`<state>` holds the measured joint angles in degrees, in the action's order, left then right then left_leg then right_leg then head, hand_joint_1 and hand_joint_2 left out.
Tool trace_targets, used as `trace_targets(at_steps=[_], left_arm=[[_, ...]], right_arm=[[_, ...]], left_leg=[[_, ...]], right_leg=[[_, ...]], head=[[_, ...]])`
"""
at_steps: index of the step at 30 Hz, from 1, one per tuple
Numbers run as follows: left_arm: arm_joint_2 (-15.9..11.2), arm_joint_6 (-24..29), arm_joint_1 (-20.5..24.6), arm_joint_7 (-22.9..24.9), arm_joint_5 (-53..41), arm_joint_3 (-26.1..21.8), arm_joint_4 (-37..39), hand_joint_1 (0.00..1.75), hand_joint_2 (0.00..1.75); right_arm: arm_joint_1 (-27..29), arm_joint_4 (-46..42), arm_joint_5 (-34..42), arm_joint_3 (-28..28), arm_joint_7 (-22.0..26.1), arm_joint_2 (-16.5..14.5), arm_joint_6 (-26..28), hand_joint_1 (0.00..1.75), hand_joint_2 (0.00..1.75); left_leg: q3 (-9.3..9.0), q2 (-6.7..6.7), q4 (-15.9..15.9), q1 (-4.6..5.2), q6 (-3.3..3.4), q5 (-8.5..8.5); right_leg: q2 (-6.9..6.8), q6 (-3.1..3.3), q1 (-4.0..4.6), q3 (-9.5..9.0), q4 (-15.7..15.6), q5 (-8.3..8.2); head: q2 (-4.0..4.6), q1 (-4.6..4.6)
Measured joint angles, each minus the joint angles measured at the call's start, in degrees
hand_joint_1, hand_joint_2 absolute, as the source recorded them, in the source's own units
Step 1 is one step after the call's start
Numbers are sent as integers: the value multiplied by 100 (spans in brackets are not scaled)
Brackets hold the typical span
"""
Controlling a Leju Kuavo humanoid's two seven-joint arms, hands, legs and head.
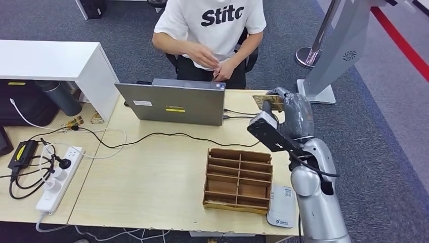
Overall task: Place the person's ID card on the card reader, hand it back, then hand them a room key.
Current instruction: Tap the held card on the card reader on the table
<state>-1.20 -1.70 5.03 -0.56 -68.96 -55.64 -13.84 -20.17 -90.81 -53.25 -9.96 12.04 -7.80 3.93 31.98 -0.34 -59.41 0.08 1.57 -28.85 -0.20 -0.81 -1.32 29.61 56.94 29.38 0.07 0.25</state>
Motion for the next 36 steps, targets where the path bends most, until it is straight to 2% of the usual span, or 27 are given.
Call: trace_targets(at_steps=[5,10,13,16,25,36], left_arm=[[2,45,-13,28,131,-108,0,0,175],[11,159,-106,102,363,-368,0,0,175],[22,201,-121,109,433,-517,0,0,175],[36,220,-121,109,443,-623,0,0,175],[63,223,-117,61,354,-769,0,0,175],[49,236,-111,48,230,-808,0,0,175]], right_arm=[[478,-539,325,33,227,93,258,175,175],[1849,-1467,858,482,815,115,711,175,175],[2499,-1787,744,879,1014,48,920,175,175],[2845,-1891,457,1200,1036,-30,1047,175,175],[3113,-1722,-658,1398,488,-12,801,175,175],[3163,-1248,-1007,975,-79,366,375,175,175]], left_leg=[[-5,-15,-1,-2,-2,4],[7,-36,0,-4,-4,-5],[10,-34,1,-4,-9,-11],[7,-31,1,-4,-11,-11],[3,-31,1,-5,-15,0],[4,-31,1,-4,-15,0]], right_leg=[[-15,1,1,-4,0,0],[-33,6,3,-3,-2,9],[-32,7,3,0,-3,14],[-29,6,3,0,-3,14],[-28,6,3,-3,0,6],[-29,6,3,-2,-1,7]], head=[[0,-1],[0,0],[0,0],[0,-1],[0,-1],[0,-1]])
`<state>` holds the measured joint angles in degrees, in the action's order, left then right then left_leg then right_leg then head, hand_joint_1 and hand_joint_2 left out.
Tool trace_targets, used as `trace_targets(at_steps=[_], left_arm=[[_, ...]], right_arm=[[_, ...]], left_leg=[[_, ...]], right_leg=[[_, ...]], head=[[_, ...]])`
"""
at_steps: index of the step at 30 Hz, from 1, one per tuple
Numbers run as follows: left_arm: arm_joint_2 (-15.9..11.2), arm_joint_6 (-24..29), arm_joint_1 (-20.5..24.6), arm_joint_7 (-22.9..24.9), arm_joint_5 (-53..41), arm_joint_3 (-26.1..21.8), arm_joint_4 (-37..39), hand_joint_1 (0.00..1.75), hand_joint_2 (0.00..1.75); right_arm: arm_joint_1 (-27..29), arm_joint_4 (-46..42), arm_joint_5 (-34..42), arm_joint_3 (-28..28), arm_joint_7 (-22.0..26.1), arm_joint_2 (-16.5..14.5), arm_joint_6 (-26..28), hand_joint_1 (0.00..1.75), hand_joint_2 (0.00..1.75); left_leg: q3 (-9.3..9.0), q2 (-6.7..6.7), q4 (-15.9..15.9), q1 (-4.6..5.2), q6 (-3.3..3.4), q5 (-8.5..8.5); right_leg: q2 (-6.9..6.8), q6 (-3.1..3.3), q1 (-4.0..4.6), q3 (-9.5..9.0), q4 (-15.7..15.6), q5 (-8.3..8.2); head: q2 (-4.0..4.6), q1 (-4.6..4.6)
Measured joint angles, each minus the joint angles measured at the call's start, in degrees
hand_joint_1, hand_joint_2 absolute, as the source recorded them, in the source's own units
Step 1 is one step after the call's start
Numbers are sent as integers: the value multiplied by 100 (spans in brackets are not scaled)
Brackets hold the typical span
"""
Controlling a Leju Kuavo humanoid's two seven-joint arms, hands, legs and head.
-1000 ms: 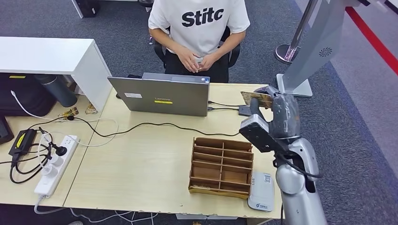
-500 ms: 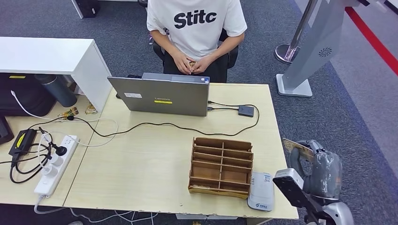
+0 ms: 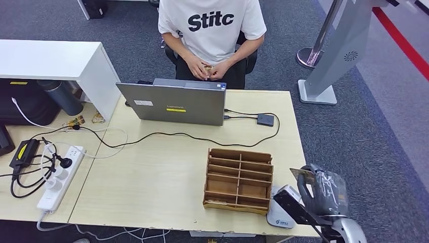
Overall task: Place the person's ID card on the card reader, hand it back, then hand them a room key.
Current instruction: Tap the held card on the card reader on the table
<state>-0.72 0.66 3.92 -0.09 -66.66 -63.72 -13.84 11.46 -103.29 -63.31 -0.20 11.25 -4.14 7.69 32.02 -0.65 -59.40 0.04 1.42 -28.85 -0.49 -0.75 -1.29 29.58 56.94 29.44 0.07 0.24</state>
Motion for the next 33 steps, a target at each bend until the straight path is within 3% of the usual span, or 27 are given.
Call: trace_targets(at_steps=[17,33], left_arm=[[-51,-9,6,-28,-183,-115,0,0,175],[-51,-4,15,9,-239,-146,0,0,175]], right_arm=[[-85,812,-23,-618,-972,686,-794,175,175],[-354,1248,101,-859,-1112,1008,-942,175,175]], left_leg=[[0,0,0,0,0,0],[-9,1,0,0,0,0]], right_leg=[[0,0,0,-1,0,0],[1,-1,0,-8,-1,-1]], head=[[0,0],[0,0]])
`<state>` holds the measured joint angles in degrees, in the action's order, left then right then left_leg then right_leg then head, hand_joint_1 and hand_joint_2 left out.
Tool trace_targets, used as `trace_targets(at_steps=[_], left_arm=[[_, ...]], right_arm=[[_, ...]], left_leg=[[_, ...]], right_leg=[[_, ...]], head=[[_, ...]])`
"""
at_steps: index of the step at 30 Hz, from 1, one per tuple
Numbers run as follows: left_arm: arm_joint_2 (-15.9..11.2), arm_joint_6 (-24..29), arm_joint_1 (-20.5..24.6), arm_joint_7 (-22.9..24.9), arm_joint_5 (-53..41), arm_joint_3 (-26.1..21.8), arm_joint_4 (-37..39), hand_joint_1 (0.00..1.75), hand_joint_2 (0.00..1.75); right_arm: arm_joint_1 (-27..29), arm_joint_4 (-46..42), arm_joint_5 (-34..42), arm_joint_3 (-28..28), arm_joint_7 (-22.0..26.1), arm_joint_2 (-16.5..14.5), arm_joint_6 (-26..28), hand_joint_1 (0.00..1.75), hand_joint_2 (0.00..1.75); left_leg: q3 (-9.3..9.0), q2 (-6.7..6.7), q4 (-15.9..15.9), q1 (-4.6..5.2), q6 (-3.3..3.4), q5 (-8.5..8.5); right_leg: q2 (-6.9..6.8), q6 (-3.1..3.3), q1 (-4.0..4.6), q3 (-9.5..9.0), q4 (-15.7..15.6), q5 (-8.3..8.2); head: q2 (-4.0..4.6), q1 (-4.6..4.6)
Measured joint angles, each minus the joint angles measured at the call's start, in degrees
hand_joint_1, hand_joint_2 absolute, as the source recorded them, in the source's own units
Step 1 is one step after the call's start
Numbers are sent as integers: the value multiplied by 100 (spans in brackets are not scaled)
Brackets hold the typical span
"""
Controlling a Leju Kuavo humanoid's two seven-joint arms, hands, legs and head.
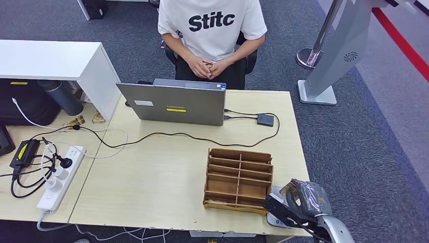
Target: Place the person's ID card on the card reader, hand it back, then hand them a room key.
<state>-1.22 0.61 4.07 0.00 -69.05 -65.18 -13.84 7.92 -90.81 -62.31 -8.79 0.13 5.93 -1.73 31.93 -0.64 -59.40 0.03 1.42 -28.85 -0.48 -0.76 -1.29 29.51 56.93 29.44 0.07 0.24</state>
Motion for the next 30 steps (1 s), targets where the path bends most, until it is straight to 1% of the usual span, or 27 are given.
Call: trace_targets(at_steps=[5,9,12,15,18,20,22,26,28,30], left_arm=[[-1,1,0,0,0,-8,0,0,175],[2,15,-1,0,1,-51,0,0,175],[7,56,-7,4,11,-92,0,0,175],[16,86,-8,5,14,-133,0,0,175],[21,80,-5,3,-41,-158,0,0,175],[22,60,4,0,-122,-163,0,0,175],[21,27,25,-4,-222,-163,0,0,175],[15,-9,86,-19,-375,-161,0,0,175],[12,-11,104,-20,-395,-161,0,0,175],[9,-11,104,-21,-400,-161,0,0,175]], right_arm=[[-25,33,-1,-27,-3,20,41,175,175],[32,-85,-120,-36,53,16,380,175,175],[199,-498,-341,-21,189,-41,827,175,175],[354,-1145,-644,32,383,-191,1255,175,175],[338,-1785,-1048,-4,532,-316,1317,175,175],[129,-2021,-1417,-150,460,-348,1145,175,175],[-263,-2062,-1647,-406,317,-354,902,175,175],[-1294,-1802,-1593,-1014,48,-357,490,175,175],[-1619,-1679,-1545,-1222,-26,-357,437,175,175],[-1792,-1609,-1516,-1352,-66,-357,425,175,175]], left_leg=[[-3,0,0,0,0,0],[-2,-1,0,1,0,0],[1,-2,0,1,0,0],[3,-1,0,1,0,0],[7,1,2,-2,0,-1],[7,8,3,-4,-2,1],[5,18,3,-4,-7,7],[5,24,2,-4,-12,27],[8,10,1,-4,-14,34],[13,1,1,-4,-14,35]], right_leg=[[0,0,0,-2,-1,0],[-1,0,0,-2,0,-1],[-1,0,0,1,0,0],[0,0,0,4,1,0],[3,0,2,7,3,0],[9,1,3,7,4,-1],[17,4,3,8,5,-7],[20,6,3,14,6,-27],[9,3,3,13,6,-30],[3,3,3,13,6,-30]], head=[[0,0],[0,0],[0,0],[0,0],[0,-1],[0,0],[0,1],[0,1],[0,1],[0,1]])
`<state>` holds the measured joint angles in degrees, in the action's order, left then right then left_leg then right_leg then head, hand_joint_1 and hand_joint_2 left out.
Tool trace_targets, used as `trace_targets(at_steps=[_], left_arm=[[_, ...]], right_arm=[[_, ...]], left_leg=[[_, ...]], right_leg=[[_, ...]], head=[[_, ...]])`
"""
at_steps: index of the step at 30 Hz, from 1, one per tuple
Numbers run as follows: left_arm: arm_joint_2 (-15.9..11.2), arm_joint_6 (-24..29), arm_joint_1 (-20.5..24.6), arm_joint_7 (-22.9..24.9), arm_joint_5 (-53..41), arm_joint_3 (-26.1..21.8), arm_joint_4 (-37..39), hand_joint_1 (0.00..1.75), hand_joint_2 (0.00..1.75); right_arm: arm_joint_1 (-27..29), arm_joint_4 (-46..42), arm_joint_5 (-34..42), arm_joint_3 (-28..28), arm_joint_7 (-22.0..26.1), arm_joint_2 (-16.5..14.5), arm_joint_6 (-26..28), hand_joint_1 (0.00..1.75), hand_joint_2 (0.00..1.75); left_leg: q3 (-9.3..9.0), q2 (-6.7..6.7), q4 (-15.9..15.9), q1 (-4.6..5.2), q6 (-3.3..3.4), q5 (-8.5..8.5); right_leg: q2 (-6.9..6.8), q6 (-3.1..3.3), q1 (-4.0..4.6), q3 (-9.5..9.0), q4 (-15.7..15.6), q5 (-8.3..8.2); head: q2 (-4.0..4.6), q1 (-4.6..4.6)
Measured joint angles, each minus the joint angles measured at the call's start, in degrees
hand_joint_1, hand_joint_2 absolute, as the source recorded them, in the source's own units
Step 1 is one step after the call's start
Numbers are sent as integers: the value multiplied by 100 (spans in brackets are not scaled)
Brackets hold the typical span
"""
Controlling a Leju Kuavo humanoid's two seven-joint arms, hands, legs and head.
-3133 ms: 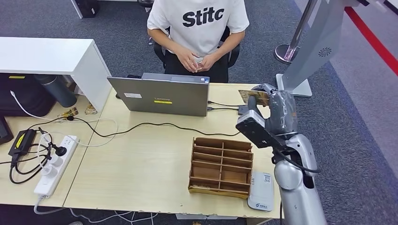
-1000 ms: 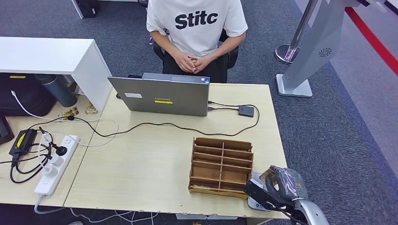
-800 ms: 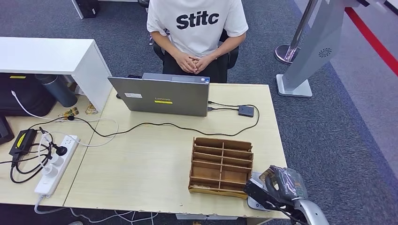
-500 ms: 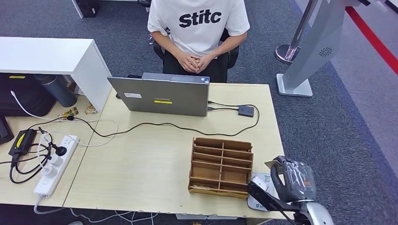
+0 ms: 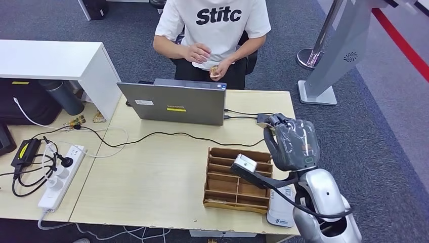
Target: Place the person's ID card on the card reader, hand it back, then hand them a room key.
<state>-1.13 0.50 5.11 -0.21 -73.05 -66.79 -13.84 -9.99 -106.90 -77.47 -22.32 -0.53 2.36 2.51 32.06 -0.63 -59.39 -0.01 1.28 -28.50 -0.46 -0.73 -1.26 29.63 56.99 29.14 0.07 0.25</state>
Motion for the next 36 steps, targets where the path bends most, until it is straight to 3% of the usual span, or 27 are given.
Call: trace_targets(at_steps=[3,6,8,12,17,24,28,34,36], left_arm=[[-2,-24,1,-37,-74,8,0,0,175],[-6,-75,48,-54,-263,74,0,0,175],[-7,-121,133,-11,-408,141,0,0,175],[5,-208,352,104,-688,306,1,0,175],[66,-240,517,193,-818,454,4,0,175],[133,-237,542,197,-877,516,4,0,175],[137,-235,542,198,-888,516,4,0,175],[137,-234,541,200,-898,516,4,0,175],[137,-233,541,201,-899,516,4,0,175]], right_arm=[[-291,149,57,-172,-34,-4,-250,175,175],[-1168,882,279,-490,-61,-165,-971,175,175],[-1977,1785,521,-752,-92,-423,-1259,175,175],[-3438,3937,1071,-1015,-268,-1122,-1253,175,175],[-4585,6001,1269,-962,-506,-1714,-1052,175,175],[-4909,7001,1395,-693,-266,-2014,-716,169,175],[-4960,7088,1594,-479,-126,-2073,-714,143,175],[-4990,7084,1638,-302,-60,-2121,-700,144,175],[-4992,7071,1638,-287,-55,-2135,-695,76,175]], left_leg=[[10,5,0,0,-1,0],[19,38,1,0,-7,8],[31,49,0,0,-17,28],[63,23,0,-2,-36,66],[70,9,0,-6,-49,78],[82,9,-1,-6,-50,77],[97,9,-2,-6,-50,77],[110,9,-1,-6,-50,77],[114,7,-1,-7,-50,77]], right_leg=[[8,1,0,6,3,-2],[38,11,0,31,12,-18],[49,15,0,54,20,-34],[28,26,2,90,33,-54],[18,33,4,97,40,-59],[19,34,4,108,39,-60],[19,34,4,124,39,-60],[19,34,5,137,39,-60],[18,34,5,141,39,-60]], head=[[0,1],[0,1],[0,1],[0,-1],[0,1],[0,2],[0,1],[0,0],[0,0]])
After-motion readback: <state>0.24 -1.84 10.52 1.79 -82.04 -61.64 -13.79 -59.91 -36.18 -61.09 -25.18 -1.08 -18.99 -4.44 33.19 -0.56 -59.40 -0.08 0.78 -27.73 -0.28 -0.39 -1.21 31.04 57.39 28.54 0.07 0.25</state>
